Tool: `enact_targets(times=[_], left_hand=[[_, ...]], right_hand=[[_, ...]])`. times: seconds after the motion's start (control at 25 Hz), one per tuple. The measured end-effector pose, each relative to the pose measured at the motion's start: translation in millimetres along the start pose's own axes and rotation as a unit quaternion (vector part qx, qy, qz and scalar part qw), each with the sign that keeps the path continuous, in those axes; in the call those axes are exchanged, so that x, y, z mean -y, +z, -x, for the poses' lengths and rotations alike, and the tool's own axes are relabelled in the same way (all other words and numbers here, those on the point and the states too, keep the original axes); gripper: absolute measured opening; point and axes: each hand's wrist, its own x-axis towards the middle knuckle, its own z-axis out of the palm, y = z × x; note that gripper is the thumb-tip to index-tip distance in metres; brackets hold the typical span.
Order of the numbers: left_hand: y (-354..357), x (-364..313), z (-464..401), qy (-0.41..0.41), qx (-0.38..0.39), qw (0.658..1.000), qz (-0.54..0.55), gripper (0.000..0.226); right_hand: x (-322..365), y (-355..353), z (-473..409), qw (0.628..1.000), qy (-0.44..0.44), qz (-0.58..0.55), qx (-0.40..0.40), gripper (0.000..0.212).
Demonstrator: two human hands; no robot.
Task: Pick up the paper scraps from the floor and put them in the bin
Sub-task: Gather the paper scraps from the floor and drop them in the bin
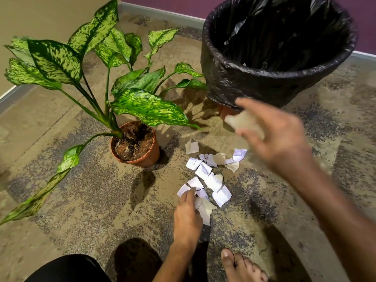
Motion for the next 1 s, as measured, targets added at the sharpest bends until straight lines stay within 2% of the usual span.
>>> enact_targets(times=[0.12,0.2,0.32,0.44,0.52,0.76,0.84,0.92,1.0], left_hand=[[0,-5,3,-0.01,0.008,1.0,0.0,0.068],[-4,-8,0,-0.019,-0.007,1.0,0.021,0.063],[-17,-21,-4,0.024,-0.07,0.993,0.09,0.052],[-39,-46,-9,0.096,-0.166,0.969,0.152,0.04],[-53,-66,-15,0.127,-0.219,0.951,0.175,0.033],[-84,-129,-31,0.246,-0.298,0.889,0.245,0.034],[-100,-155,-43,0.323,-0.338,0.85,0.245,0.032],[-115,-182,-58,0.378,-0.353,0.821,0.244,0.031],[-130,-208,-74,0.391,-0.349,0.823,0.22,0.032]], right_hand=[[6,-47,-45,0.983,-0.078,0.0,-0.167,0.042],[-2,-60,-77,0.975,-0.088,0.015,-0.205,0.04],[-23,-53,-112,0.979,-0.073,0.079,-0.174,0.046],[-42,-37,-120,0.983,-0.071,0.131,-0.109,0.051],[-46,-31,-114,0.985,-0.076,0.122,-0.092,0.052],[-41,-13,-53,0.964,-0.135,0.025,-0.226,0.03],[-42,-3,-21,0.955,-0.138,0.004,-0.262,0.025],[-50,12,9,0.959,-0.104,-0.012,-0.265,0.025],[-58,33,35,0.971,-0.042,-0.052,-0.228,0.027]])
